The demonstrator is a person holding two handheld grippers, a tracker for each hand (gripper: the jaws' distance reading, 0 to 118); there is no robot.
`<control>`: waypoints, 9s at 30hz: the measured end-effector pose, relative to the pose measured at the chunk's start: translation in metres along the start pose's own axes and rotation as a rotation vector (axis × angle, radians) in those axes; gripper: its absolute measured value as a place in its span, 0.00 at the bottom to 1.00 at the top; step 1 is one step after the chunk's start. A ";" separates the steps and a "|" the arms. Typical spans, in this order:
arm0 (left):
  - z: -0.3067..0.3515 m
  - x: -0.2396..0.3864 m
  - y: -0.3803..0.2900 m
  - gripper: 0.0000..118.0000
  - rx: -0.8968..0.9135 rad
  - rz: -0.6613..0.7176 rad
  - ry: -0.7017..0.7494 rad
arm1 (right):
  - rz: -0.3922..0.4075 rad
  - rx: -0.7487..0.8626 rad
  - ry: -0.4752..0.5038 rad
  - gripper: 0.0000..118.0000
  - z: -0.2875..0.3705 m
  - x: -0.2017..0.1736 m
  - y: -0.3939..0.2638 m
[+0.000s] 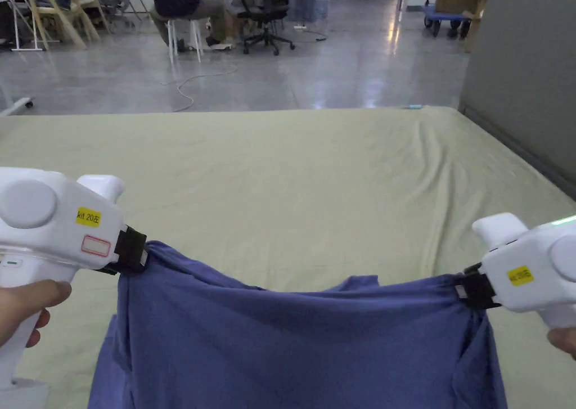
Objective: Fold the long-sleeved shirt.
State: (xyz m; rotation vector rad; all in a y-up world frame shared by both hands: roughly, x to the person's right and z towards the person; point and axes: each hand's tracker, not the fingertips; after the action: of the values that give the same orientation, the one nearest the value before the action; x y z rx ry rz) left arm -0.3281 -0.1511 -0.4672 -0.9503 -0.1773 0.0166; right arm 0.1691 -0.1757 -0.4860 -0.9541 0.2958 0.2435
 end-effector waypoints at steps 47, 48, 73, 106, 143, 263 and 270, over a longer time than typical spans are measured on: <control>-0.051 -0.014 0.265 0.02 0.197 -0.009 0.247 | -0.197 0.136 -0.201 0.02 -0.053 0.047 0.257; -0.069 -0.013 0.245 0.02 0.159 -0.015 0.234 | -0.198 0.095 -0.192 0.02 -0.077 0.045 0.237; 0.085 0.041 -0.156 0.02 -0.172 -0.133 0.130 | -0.001 -0.016 0.053 0.02 0.087 -0.040 -0.147; 0.027 0.033 -0.287 1.00 -0.140 0.011 -0.042 | 0.055 -0.315 0.050 0.96 0.006 -0.046 -0.224; -0.350 0.011 0.143 0.07 -0.178 0.054 0.201 | -0.212 0.127 0.218 0.00 -0.031 -0.075 -0.188; -0.006 0.011 -0.320 0.06 -0.350 0.249 -0.088 | -0.123 -0.282 0.009 0.00 -0.019 -0.032 -0.256; -0.029 0.010 -0.329 0.06 -0.335 0.293 -0.071 | -0.114 -0.349 -0.012 0.00 -0.051 -0.039 -0.271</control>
State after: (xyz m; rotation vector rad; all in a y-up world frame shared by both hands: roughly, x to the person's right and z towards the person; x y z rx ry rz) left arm -0.3342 -0.3655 -0.2155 -1.3050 -0.1068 0.2983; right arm 0.2152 -0.3719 -0.2932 -1.3093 0.1895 0.1993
